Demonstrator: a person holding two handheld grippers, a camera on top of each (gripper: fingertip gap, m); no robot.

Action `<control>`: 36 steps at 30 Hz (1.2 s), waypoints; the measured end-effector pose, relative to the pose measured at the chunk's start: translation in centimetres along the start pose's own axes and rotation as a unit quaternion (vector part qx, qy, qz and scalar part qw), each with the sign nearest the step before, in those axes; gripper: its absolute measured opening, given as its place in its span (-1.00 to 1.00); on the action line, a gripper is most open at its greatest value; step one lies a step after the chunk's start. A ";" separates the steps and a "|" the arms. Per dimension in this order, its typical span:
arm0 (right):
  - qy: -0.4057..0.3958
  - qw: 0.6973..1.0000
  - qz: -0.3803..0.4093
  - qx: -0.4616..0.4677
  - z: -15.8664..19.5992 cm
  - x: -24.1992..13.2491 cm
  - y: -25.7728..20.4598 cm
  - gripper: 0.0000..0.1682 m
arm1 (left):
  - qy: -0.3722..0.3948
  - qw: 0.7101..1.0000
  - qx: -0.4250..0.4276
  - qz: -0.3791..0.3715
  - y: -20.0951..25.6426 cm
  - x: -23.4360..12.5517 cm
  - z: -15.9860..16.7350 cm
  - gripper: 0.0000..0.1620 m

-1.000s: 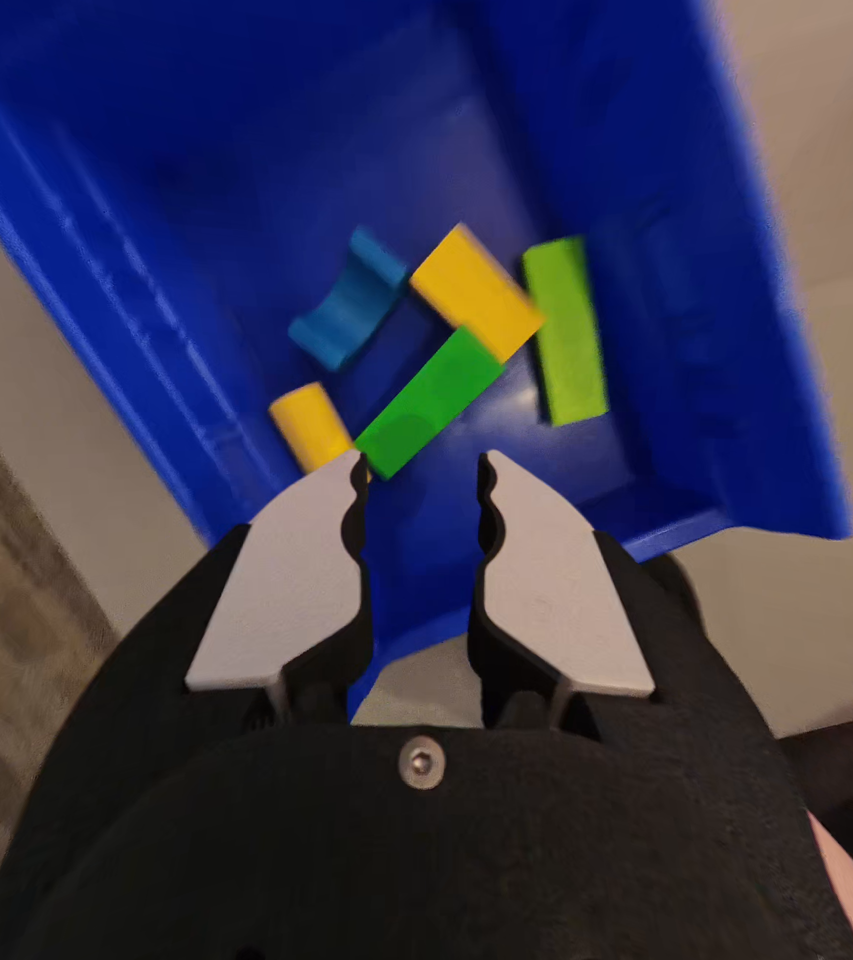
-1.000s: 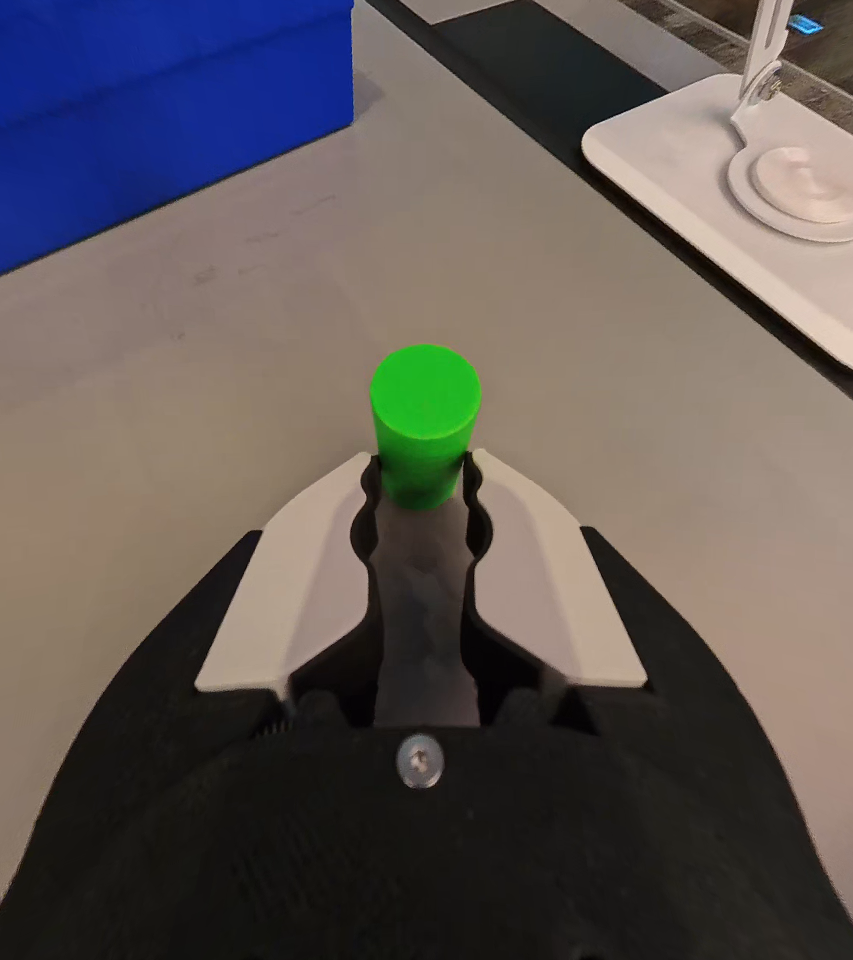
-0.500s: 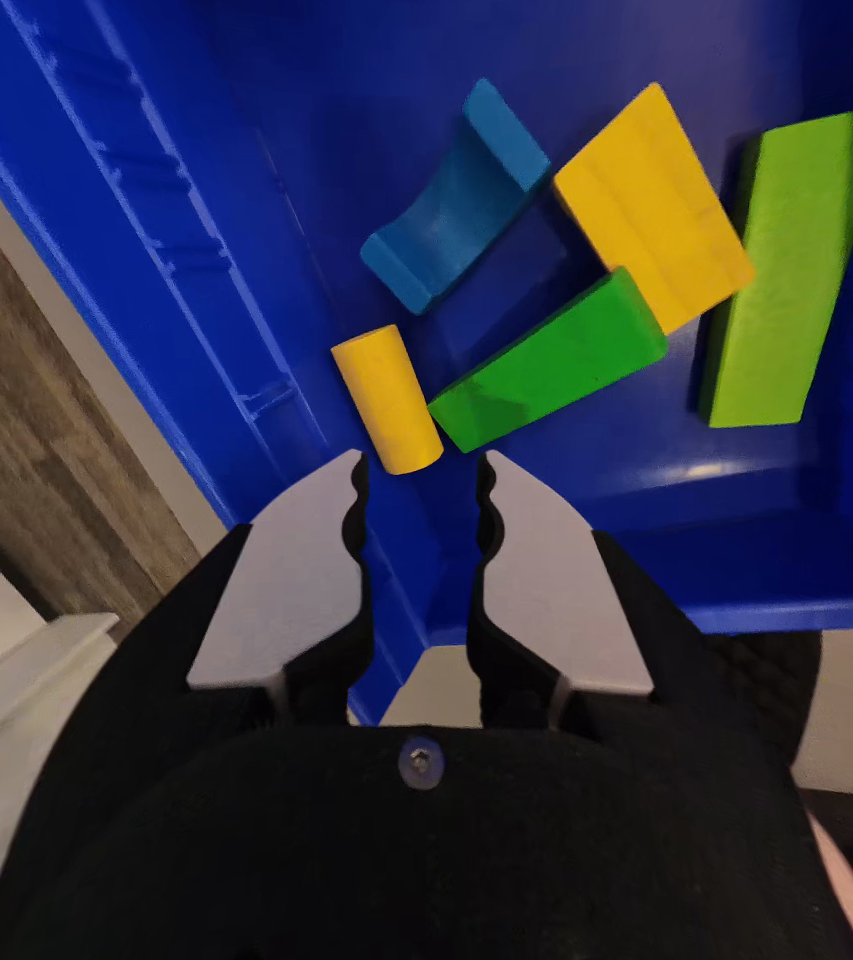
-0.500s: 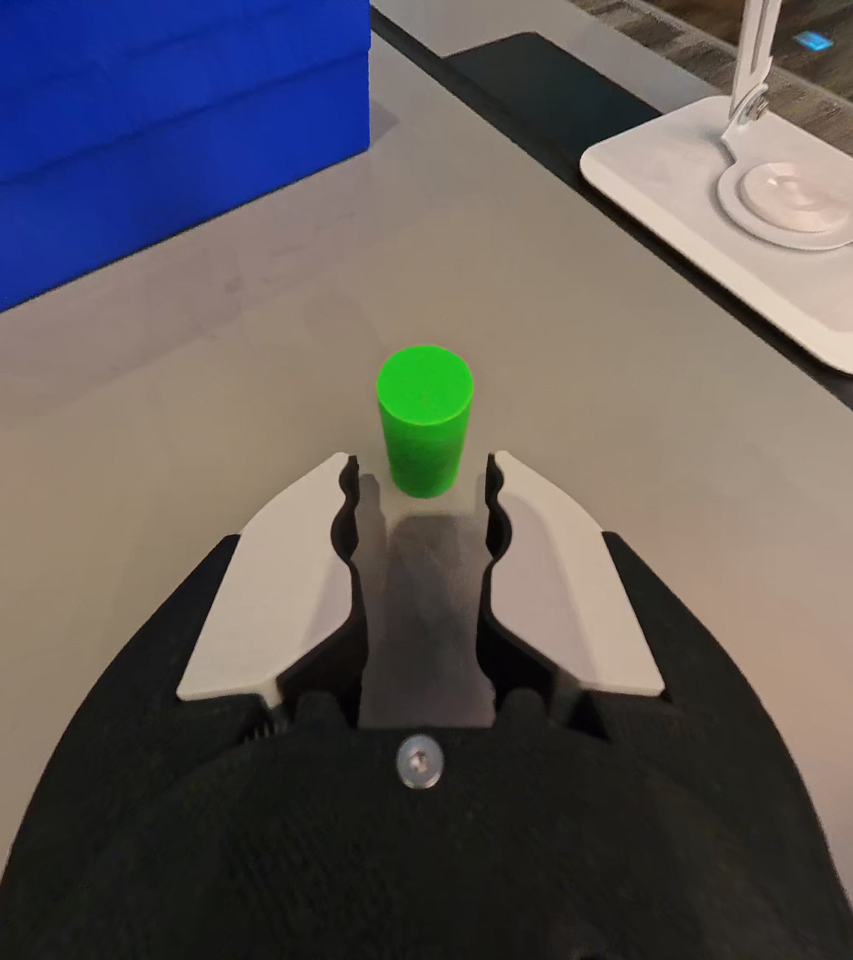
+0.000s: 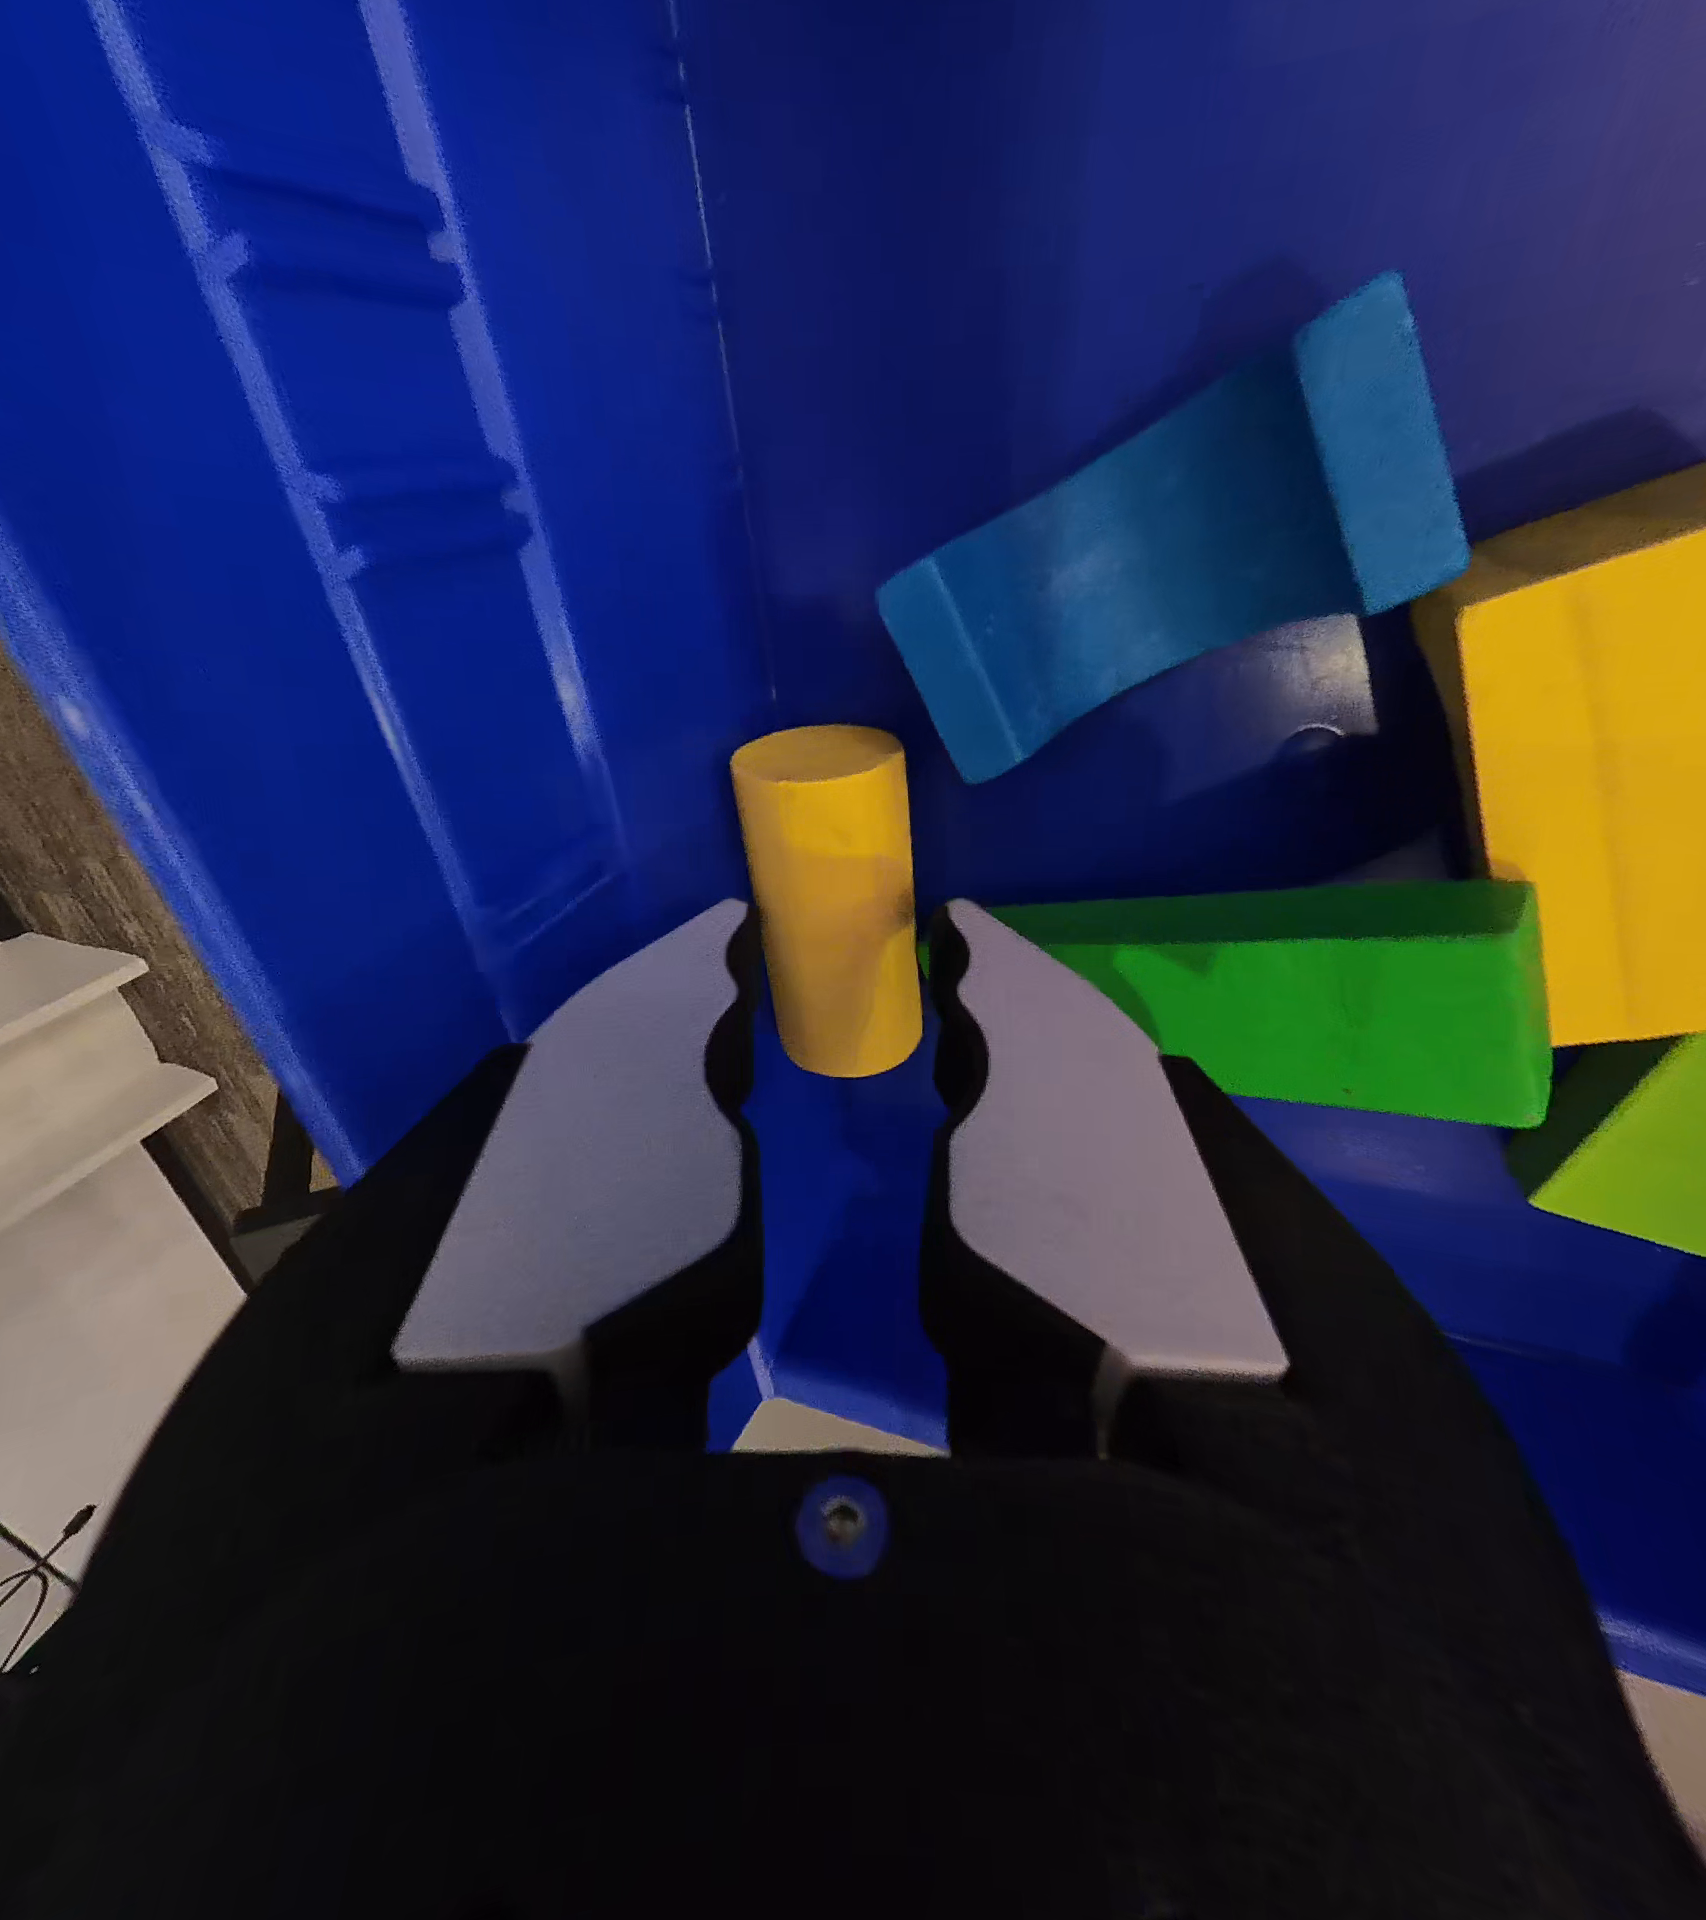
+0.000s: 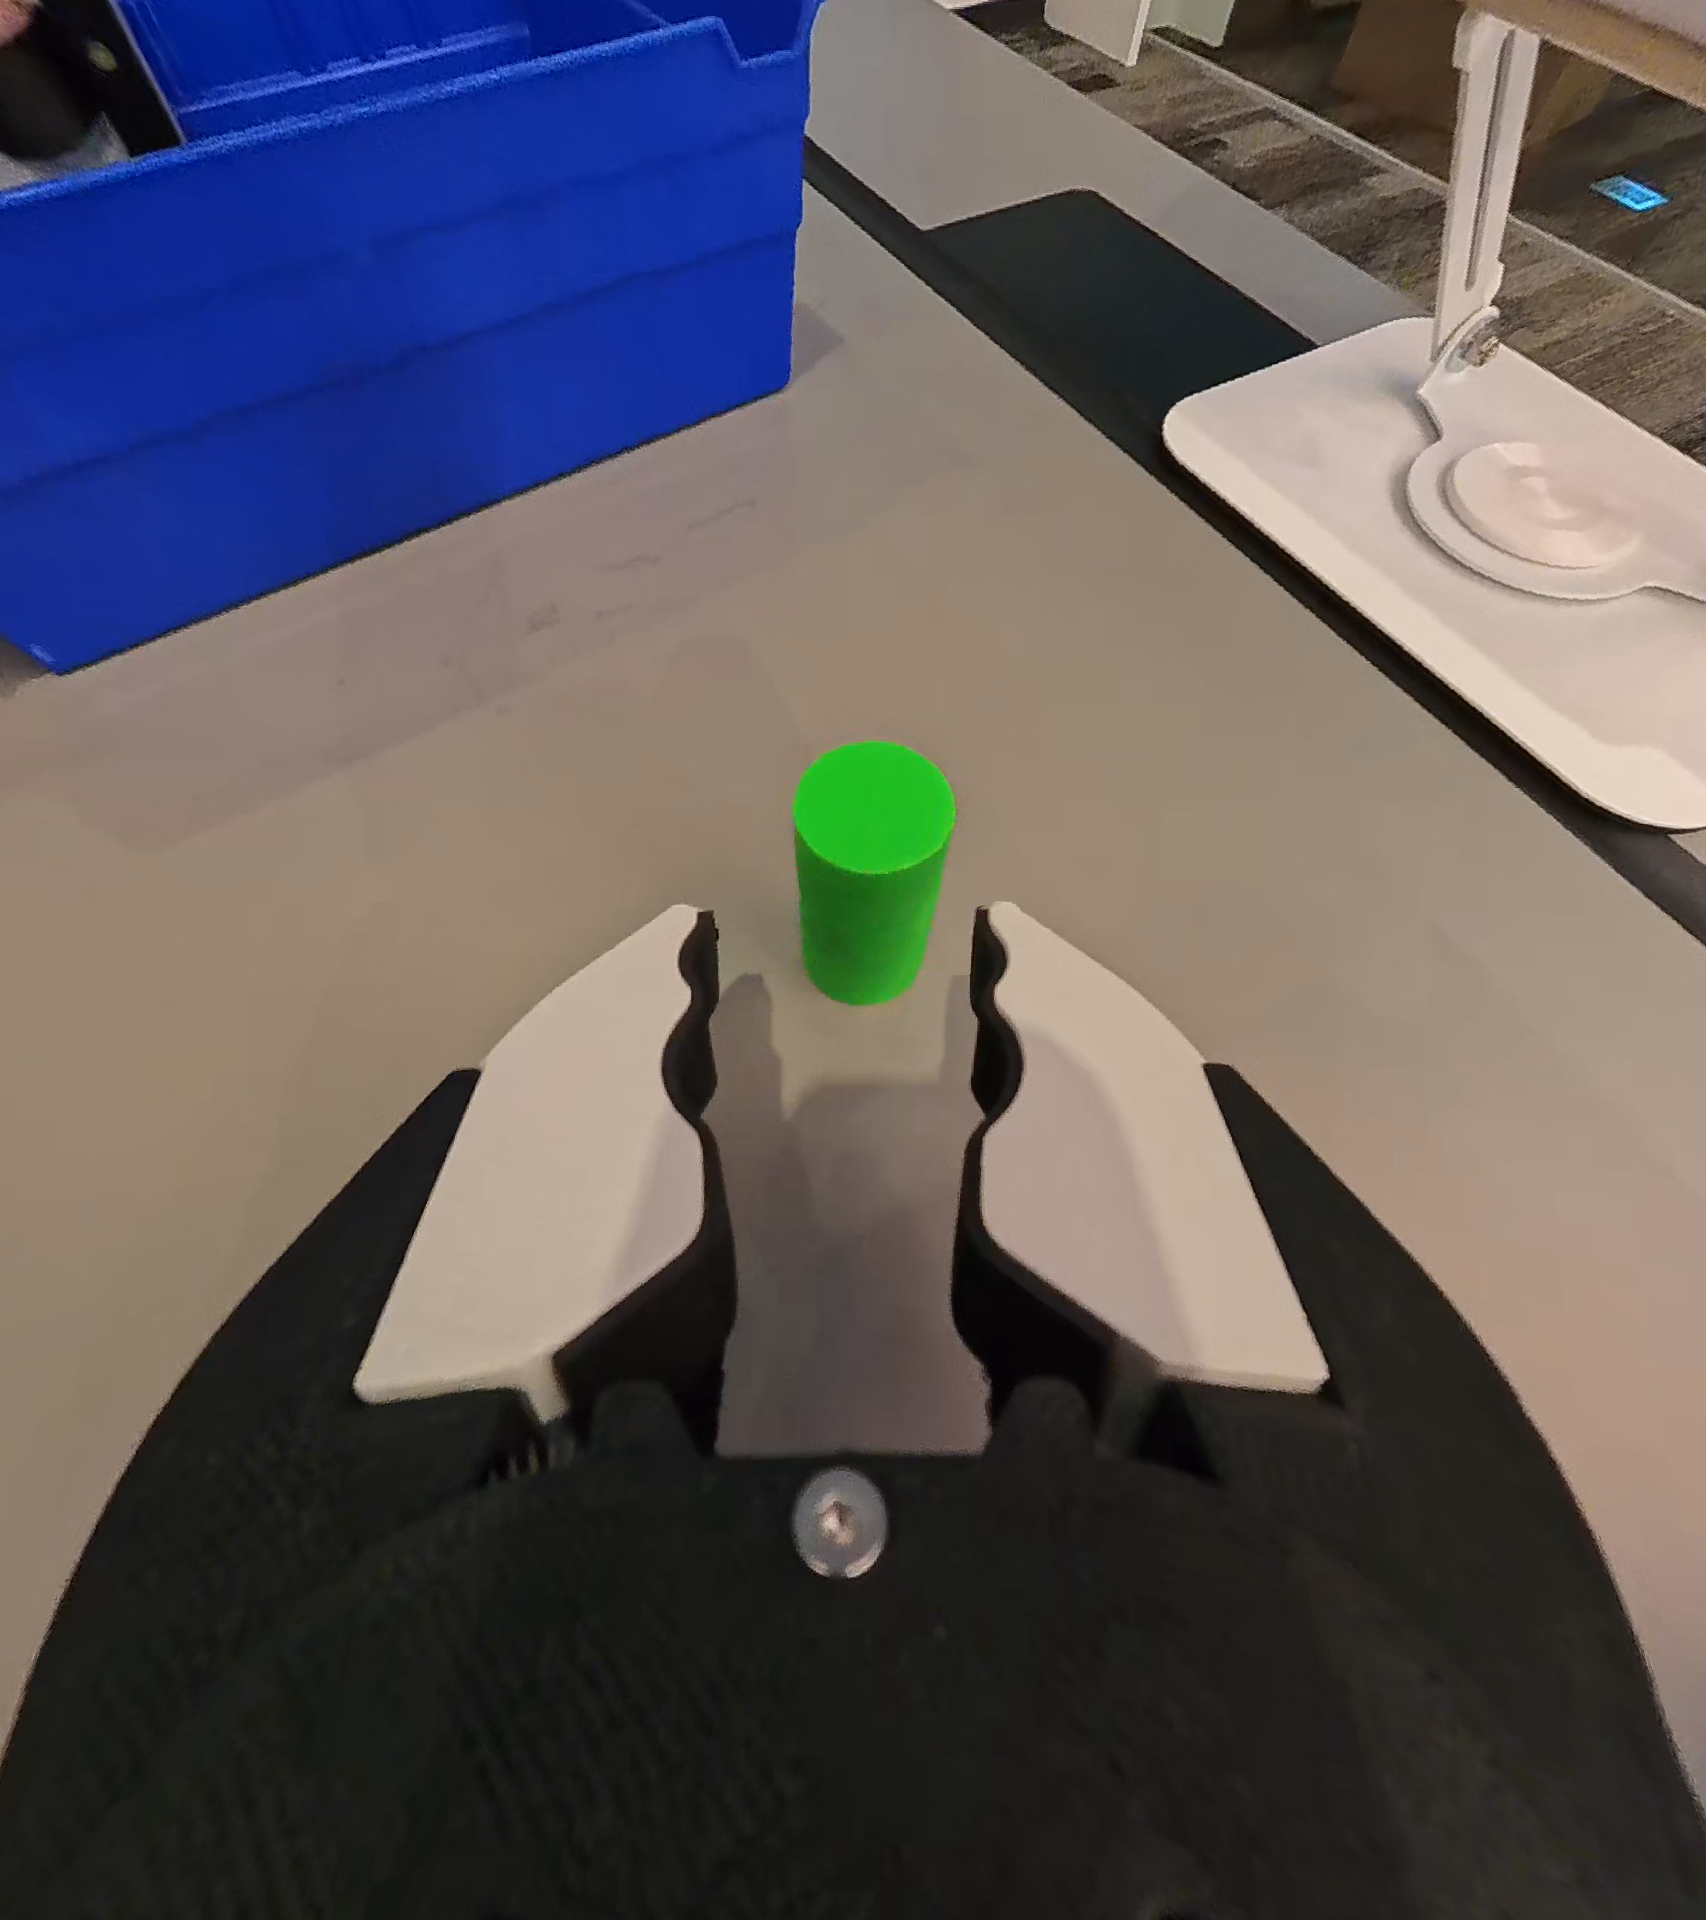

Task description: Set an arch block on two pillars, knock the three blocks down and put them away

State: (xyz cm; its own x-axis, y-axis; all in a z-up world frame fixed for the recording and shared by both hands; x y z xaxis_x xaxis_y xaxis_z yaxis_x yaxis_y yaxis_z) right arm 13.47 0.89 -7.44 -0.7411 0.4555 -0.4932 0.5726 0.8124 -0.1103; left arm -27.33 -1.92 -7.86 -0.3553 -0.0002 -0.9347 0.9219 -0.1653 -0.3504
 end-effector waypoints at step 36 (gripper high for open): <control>0.177 0.960 -0.216 -0.002 -8.6 -10.4 -6.7 -0.44 | 0.503 0.682 0.479 0.228 23.5 -22.4 1.2 -0.60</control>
Point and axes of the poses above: each gripper's, where its closed fingertips meet, x out along the fingers, z out of its underside, y = z × x across the jaws, the point moved 6 cm from there along -x, back along the fingers, and after that the axes turned 9 degrees about x, right-handed, at the moved point
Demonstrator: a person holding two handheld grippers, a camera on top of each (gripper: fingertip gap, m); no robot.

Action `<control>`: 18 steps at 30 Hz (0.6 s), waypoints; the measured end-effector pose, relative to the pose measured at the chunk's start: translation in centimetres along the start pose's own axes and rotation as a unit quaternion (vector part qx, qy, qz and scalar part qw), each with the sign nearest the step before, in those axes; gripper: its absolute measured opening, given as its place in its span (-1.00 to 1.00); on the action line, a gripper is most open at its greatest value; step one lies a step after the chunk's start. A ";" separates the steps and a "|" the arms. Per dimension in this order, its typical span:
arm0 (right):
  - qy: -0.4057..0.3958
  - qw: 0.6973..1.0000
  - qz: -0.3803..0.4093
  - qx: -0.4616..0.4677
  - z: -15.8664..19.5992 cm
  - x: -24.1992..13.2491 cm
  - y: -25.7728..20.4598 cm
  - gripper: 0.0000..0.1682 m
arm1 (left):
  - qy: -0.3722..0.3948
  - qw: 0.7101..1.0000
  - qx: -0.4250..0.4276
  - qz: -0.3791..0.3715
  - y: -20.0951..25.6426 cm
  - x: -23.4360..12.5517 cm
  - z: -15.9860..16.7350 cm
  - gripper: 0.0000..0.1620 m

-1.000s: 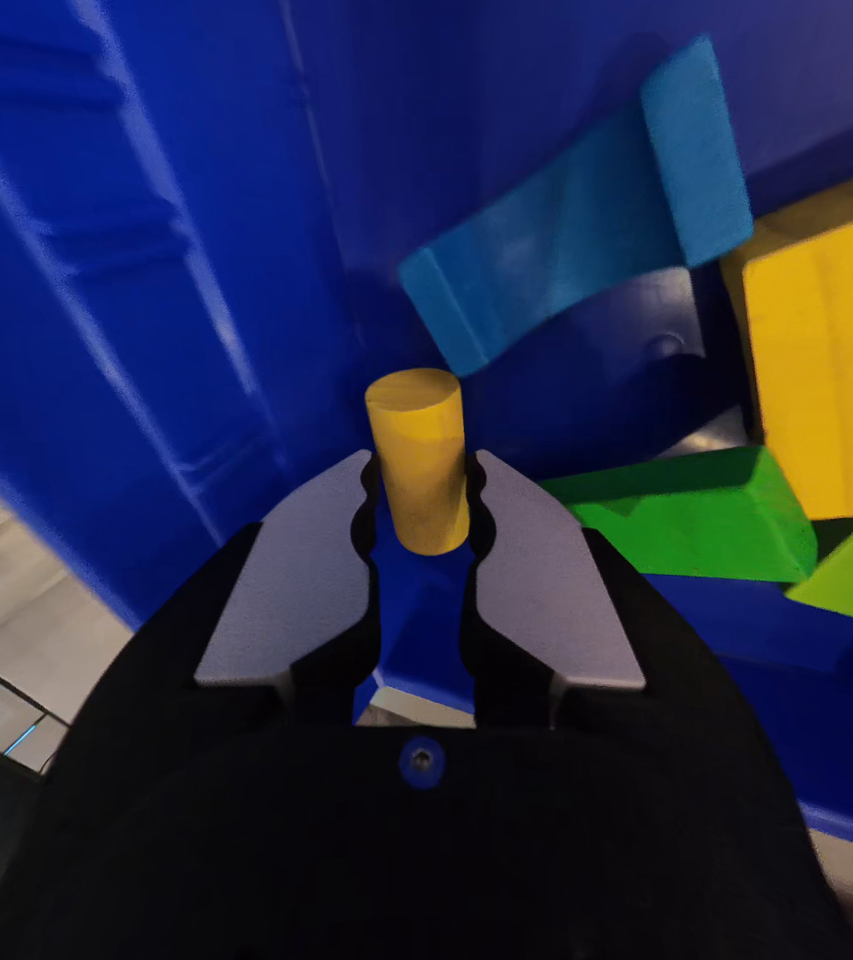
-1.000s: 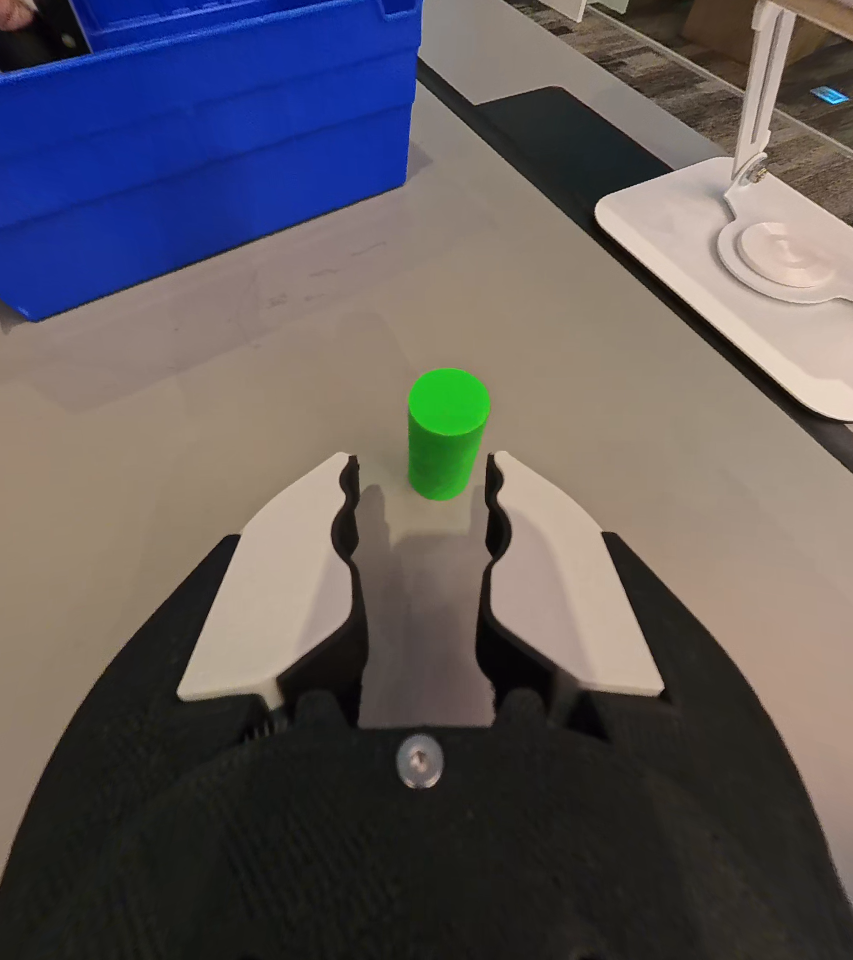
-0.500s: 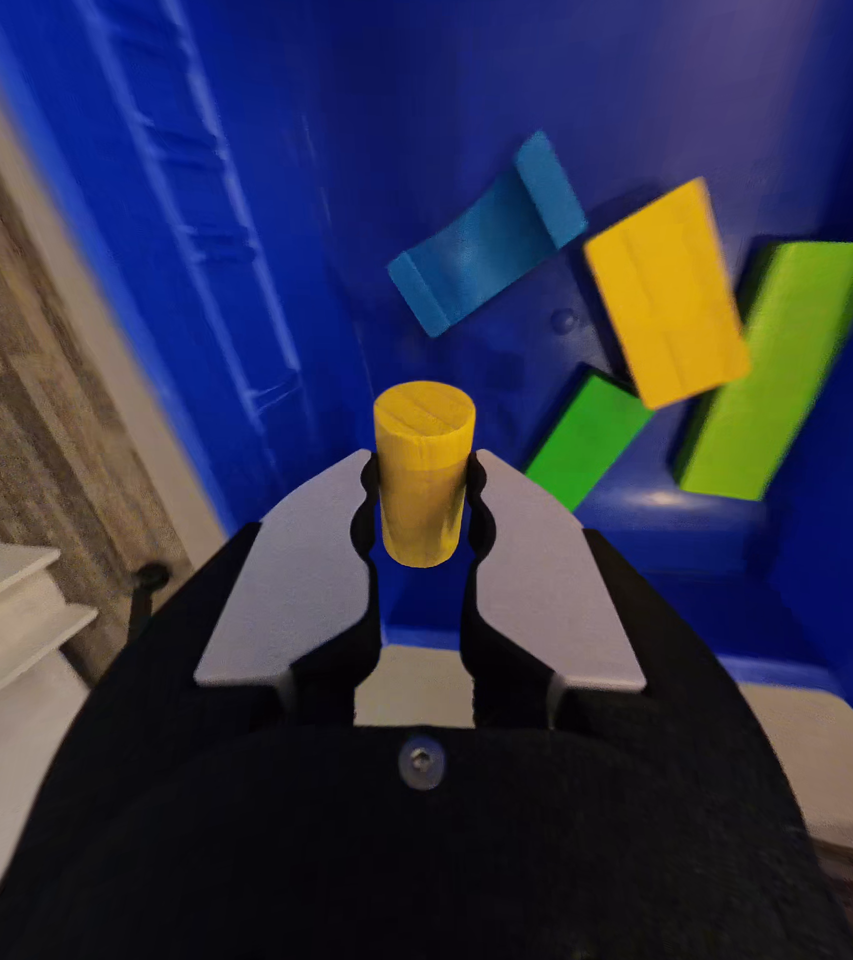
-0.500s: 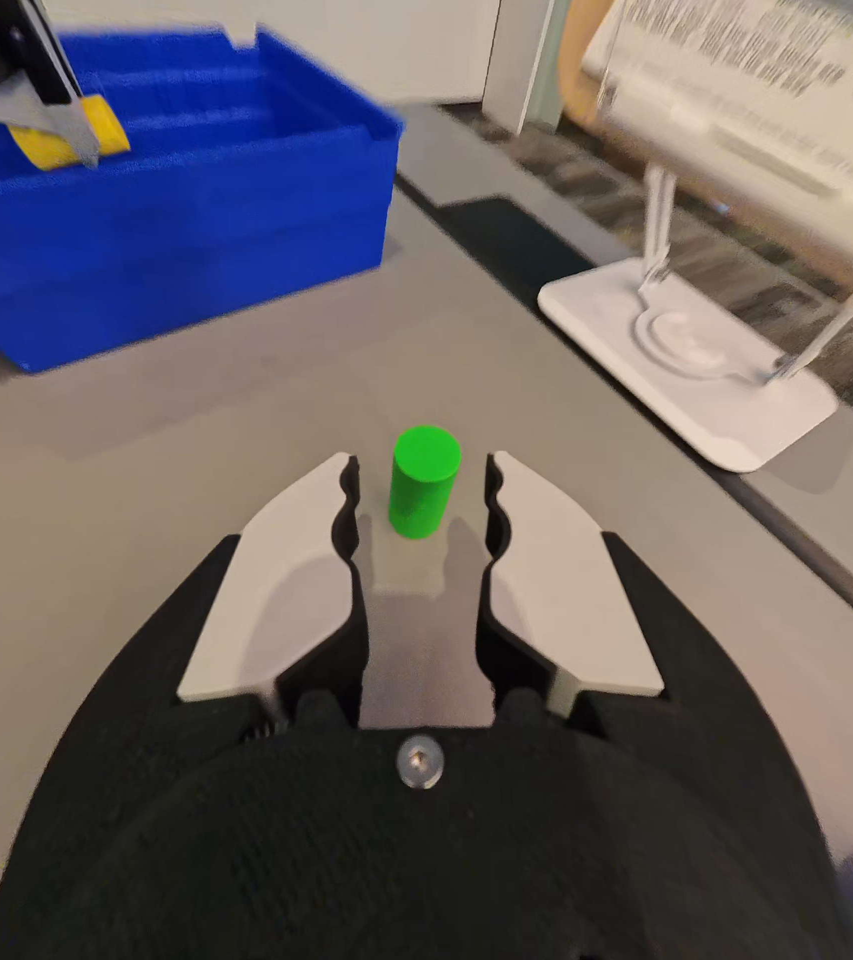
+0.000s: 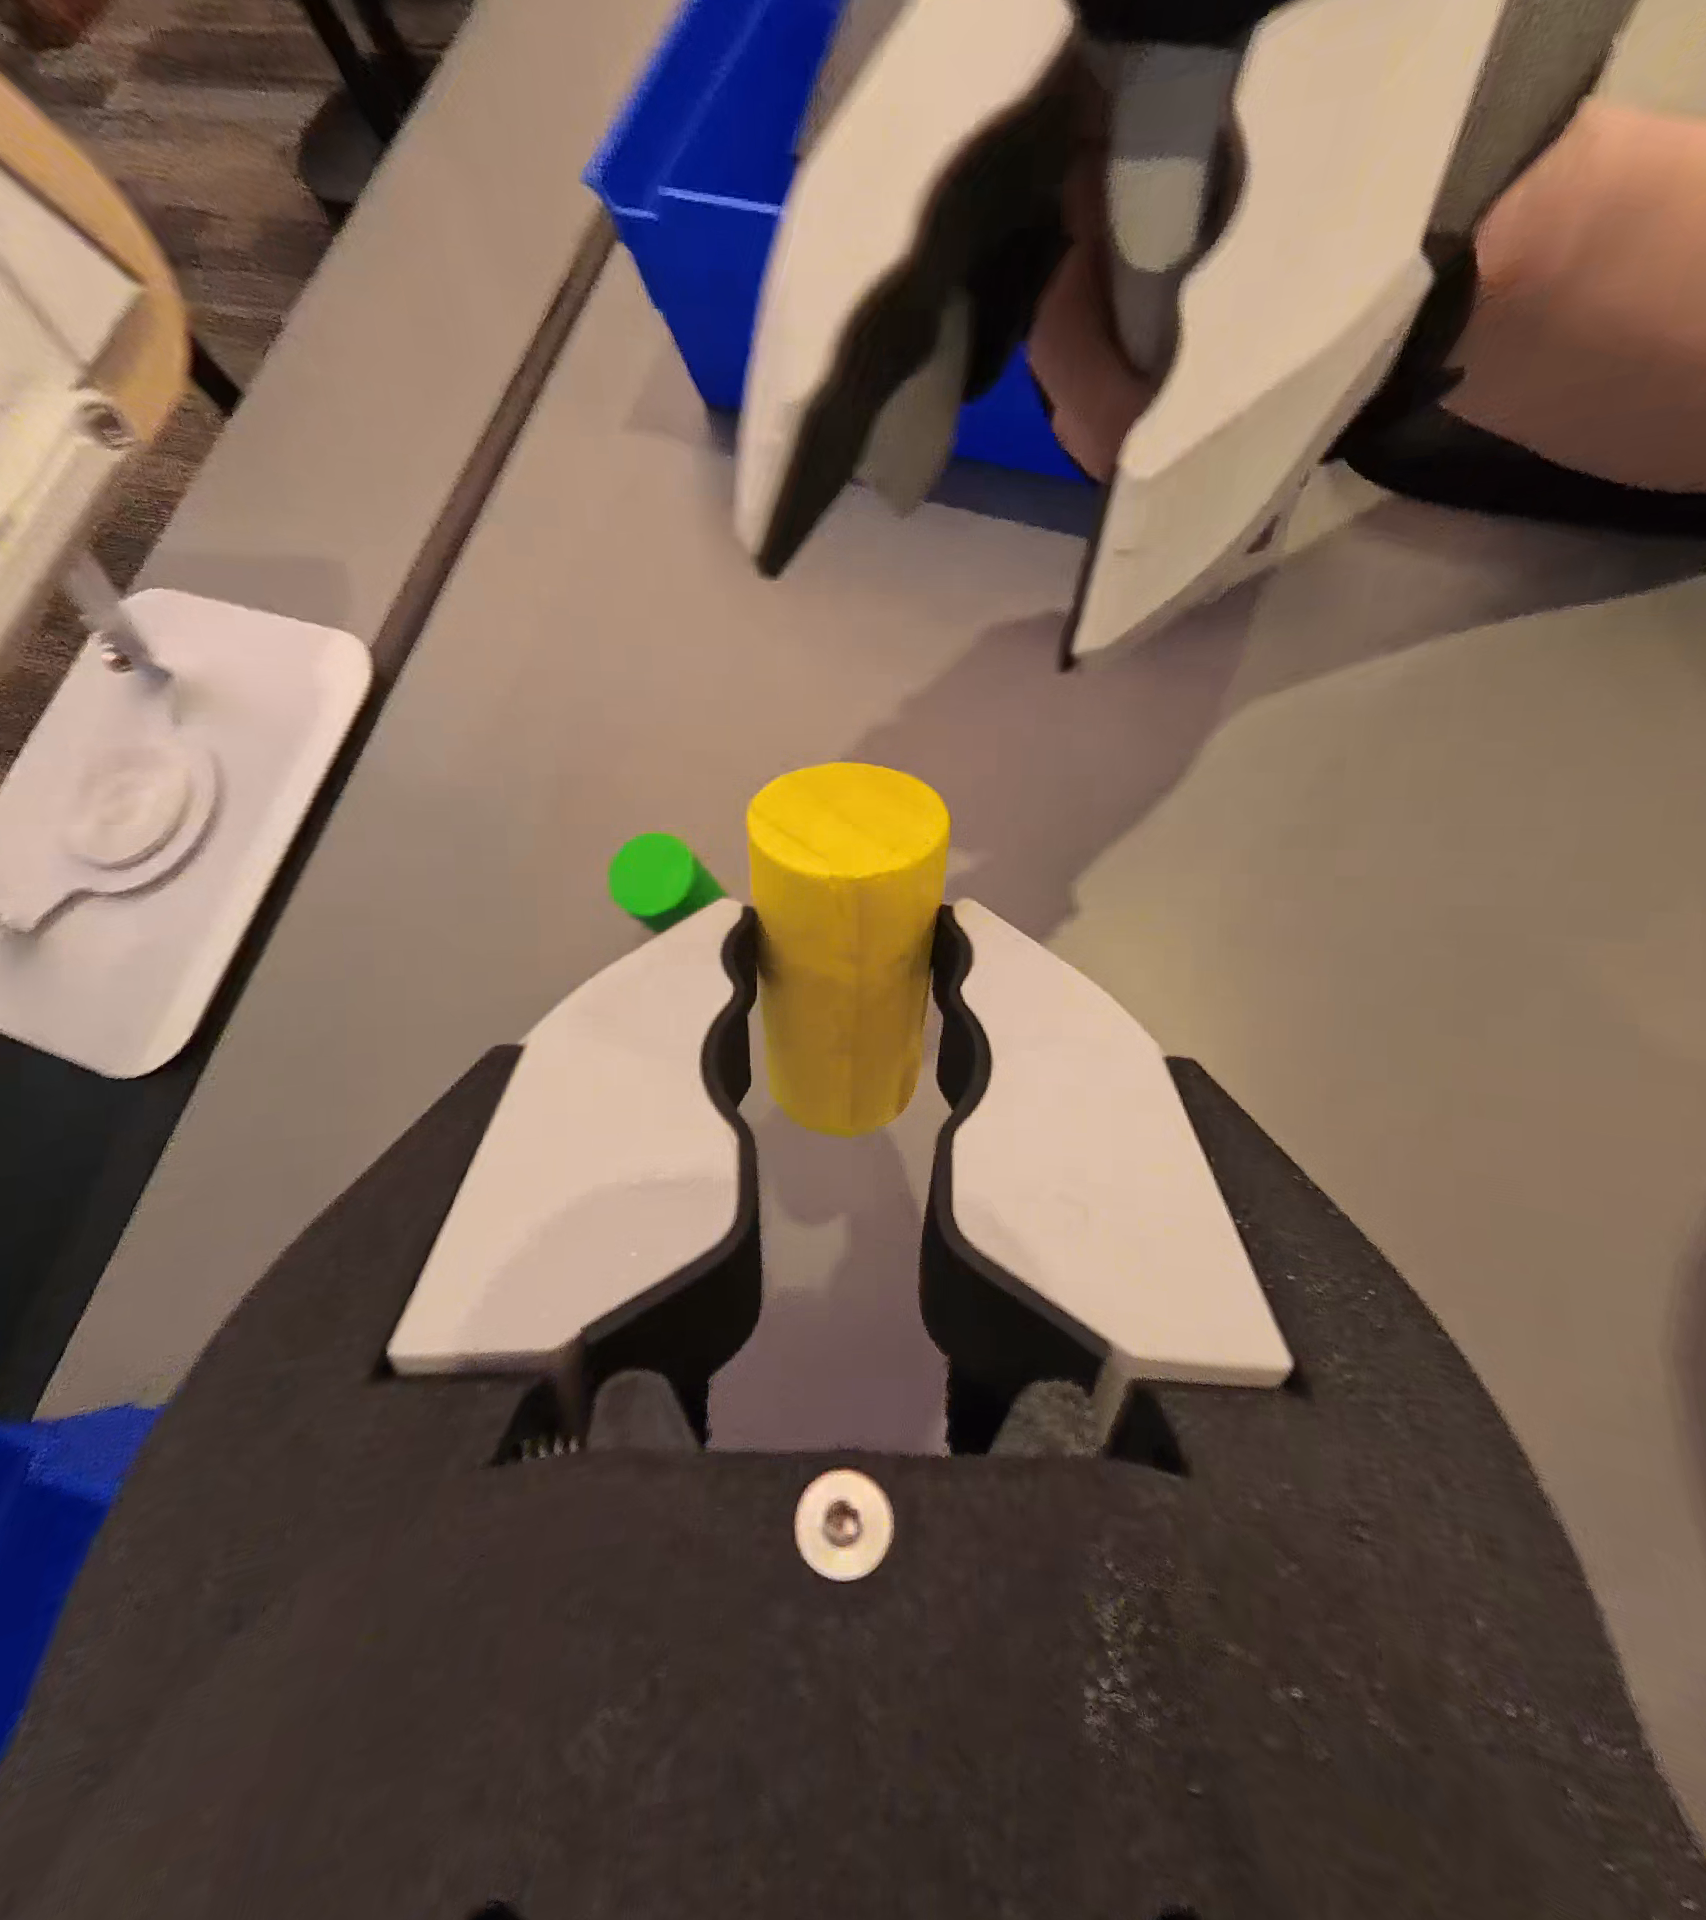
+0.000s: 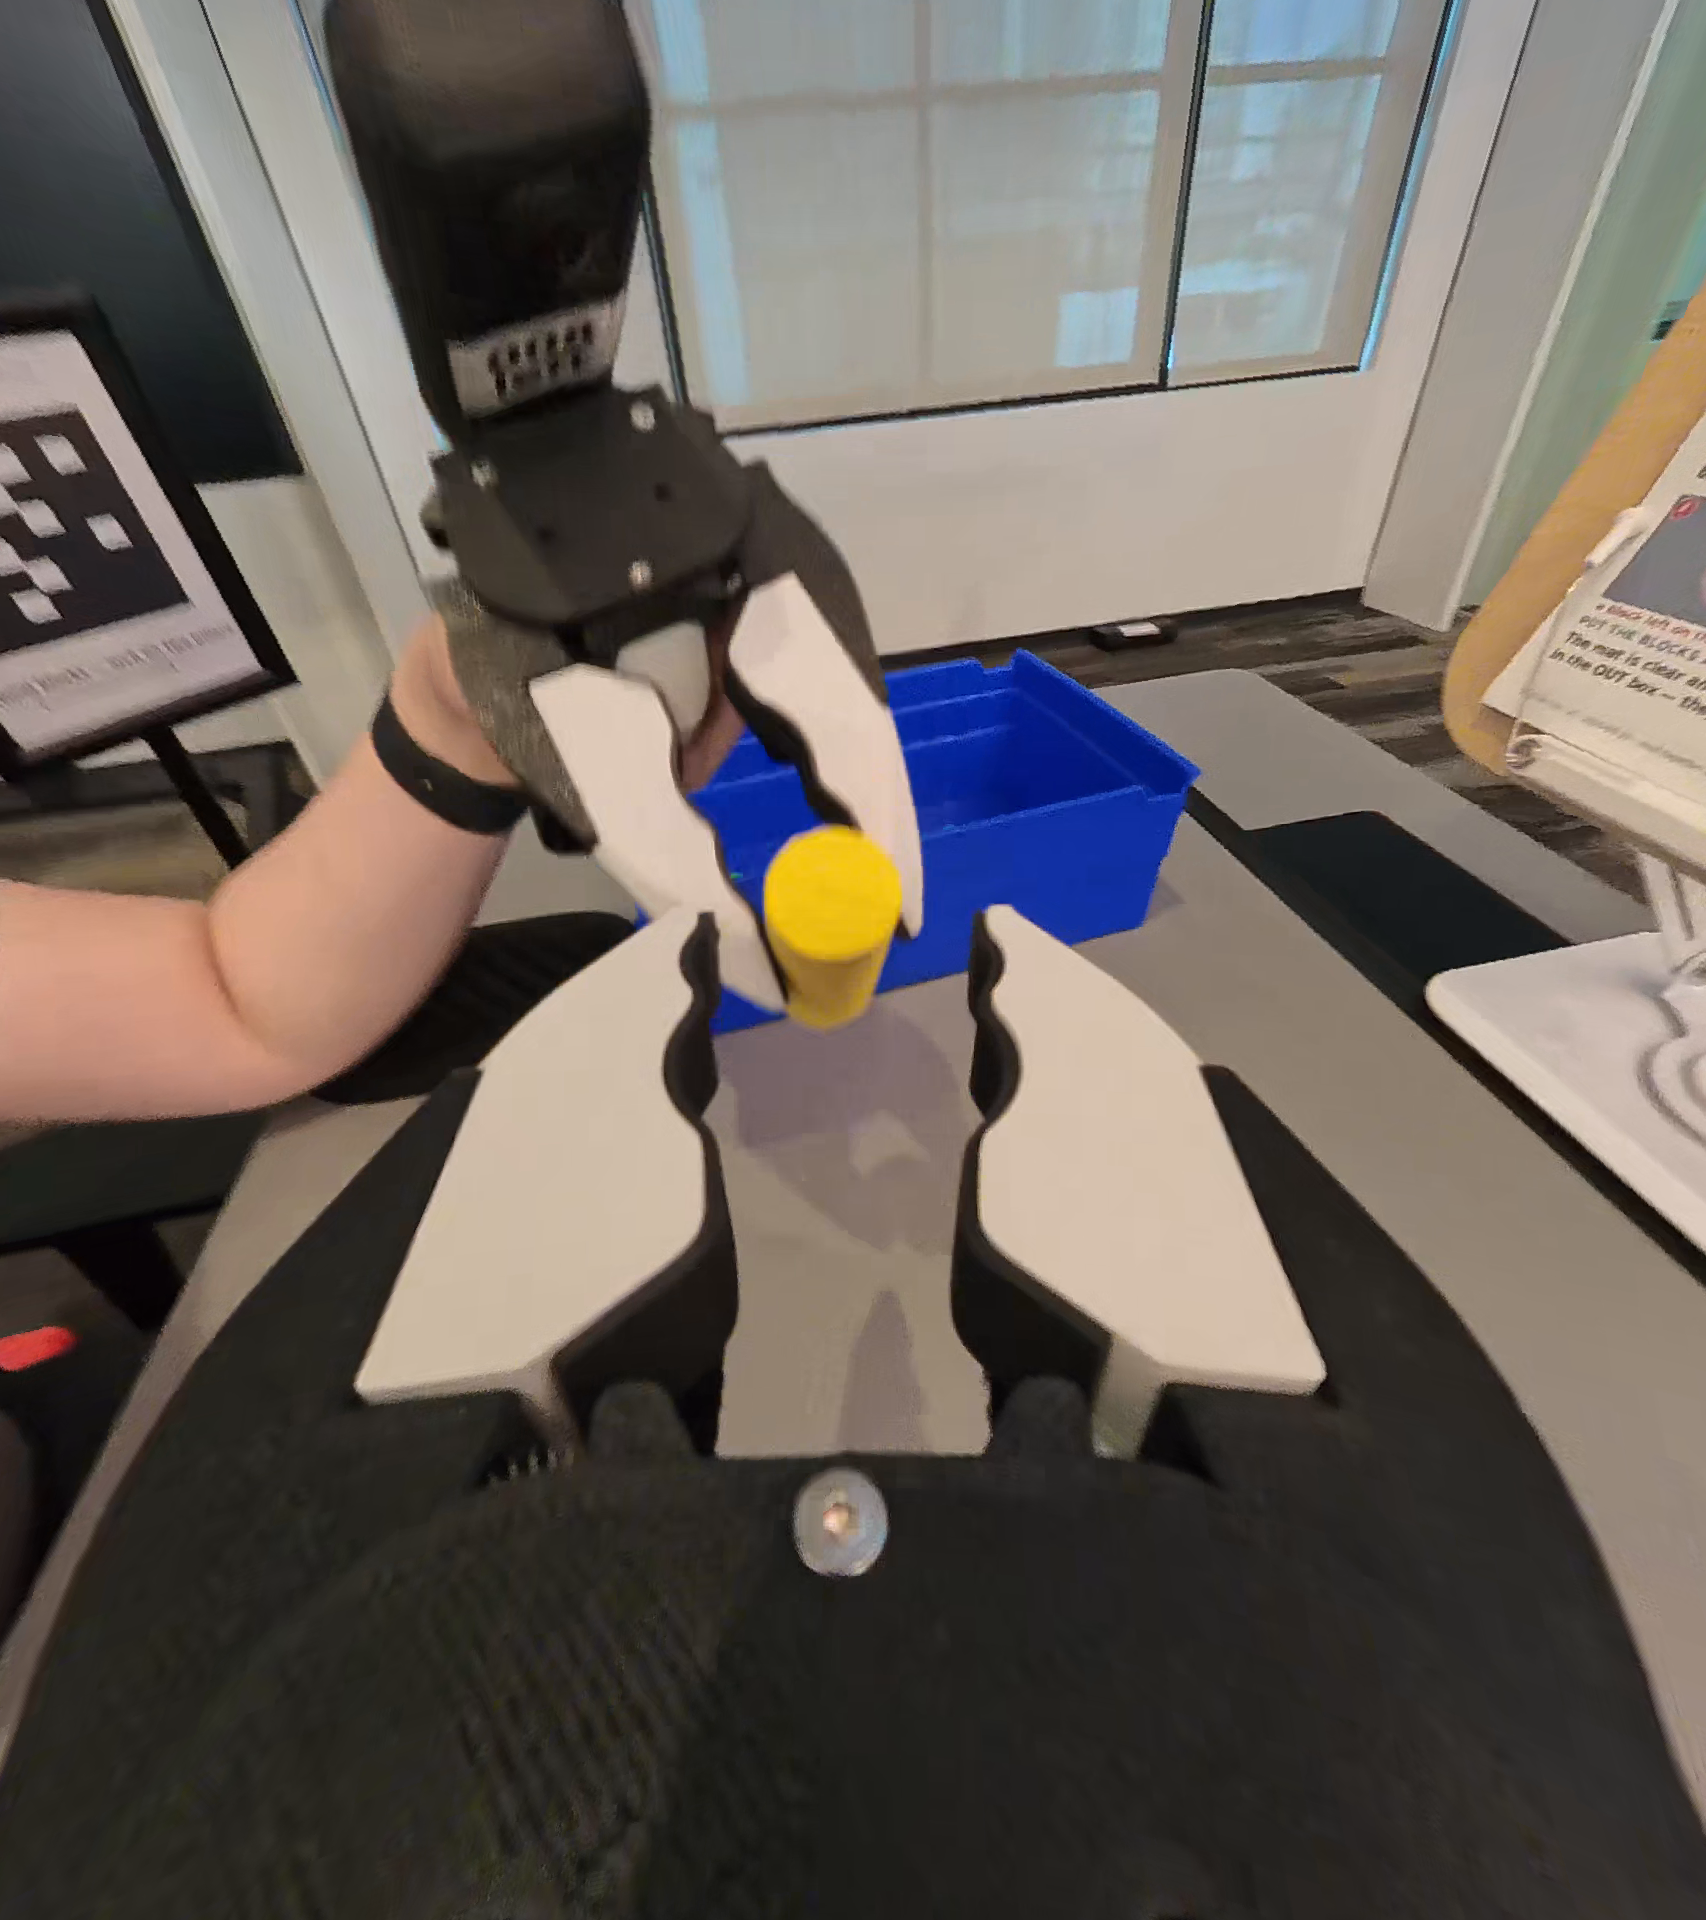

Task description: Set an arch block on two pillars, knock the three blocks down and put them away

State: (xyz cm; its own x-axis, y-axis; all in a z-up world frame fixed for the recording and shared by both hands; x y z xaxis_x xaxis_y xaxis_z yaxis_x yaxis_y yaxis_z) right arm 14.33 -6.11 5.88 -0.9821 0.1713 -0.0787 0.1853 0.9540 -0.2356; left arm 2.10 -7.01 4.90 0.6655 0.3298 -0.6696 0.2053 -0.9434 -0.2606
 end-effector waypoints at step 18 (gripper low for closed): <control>-0.245 0.931 0.269 0.008 5.9 -0.9 7.3 -0.62 | -0.029 0.992 -0.047 -0.116 -3.6 -5.1 3.5 -0.37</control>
State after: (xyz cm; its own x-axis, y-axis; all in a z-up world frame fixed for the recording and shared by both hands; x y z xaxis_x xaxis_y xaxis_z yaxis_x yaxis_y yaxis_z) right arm 16.78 -0.75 -1.48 -0.6137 0.4879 -0.6208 0.6511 0.7574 -0.0485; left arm -4.53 -5.13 6.82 0.5513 0.5368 -0.6387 0.4160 -0.8404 -0.3473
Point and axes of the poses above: each gripper's, where its closed fingertips meet, x out along the fingers, z out of its underside, y = z × x across the jaws, the point moved 6 cm from there along -x, back along the fingers, and after that the axes turned 9 degrees about x, right-handed, at the moved point
